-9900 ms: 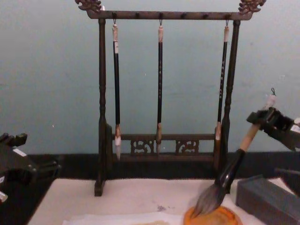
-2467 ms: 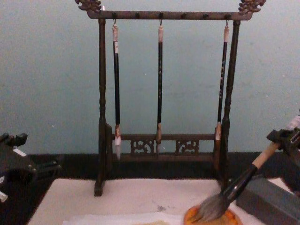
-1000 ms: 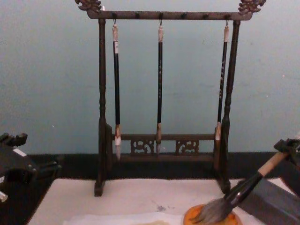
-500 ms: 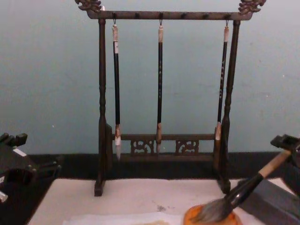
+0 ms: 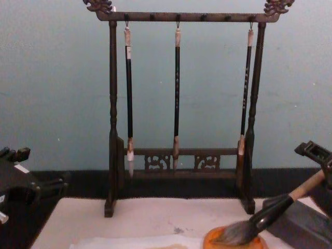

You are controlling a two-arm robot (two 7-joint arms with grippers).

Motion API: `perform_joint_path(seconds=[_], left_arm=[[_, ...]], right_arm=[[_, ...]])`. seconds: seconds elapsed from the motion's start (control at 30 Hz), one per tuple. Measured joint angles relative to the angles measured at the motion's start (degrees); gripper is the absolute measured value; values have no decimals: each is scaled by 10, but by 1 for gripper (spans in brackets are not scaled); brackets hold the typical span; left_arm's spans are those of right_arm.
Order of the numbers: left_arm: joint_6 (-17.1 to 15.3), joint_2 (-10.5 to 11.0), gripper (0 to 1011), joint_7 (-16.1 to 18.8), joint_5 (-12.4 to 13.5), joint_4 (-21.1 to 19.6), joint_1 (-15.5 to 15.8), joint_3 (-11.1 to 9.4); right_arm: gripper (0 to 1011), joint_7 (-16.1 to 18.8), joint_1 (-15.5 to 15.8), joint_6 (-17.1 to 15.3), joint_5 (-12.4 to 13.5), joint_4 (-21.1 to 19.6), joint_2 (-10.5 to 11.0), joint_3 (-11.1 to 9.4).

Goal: Pick up the brush from the inkstone, write on the paper, then place the brush back to its original position.

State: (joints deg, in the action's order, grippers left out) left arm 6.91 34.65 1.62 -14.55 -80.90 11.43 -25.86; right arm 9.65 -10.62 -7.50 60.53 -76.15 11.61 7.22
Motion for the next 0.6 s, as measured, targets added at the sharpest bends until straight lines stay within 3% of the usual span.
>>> perform_joint_path(seconds=[0.2,0.6], left_arm=[[0,0,1010,0,0,0,0,0],[0,0,1010,0,0,0,0,0]], right_arm=[[1000,0,0,0,0,0,0,0],[1000,-1,0,3,12,3,6,6]])
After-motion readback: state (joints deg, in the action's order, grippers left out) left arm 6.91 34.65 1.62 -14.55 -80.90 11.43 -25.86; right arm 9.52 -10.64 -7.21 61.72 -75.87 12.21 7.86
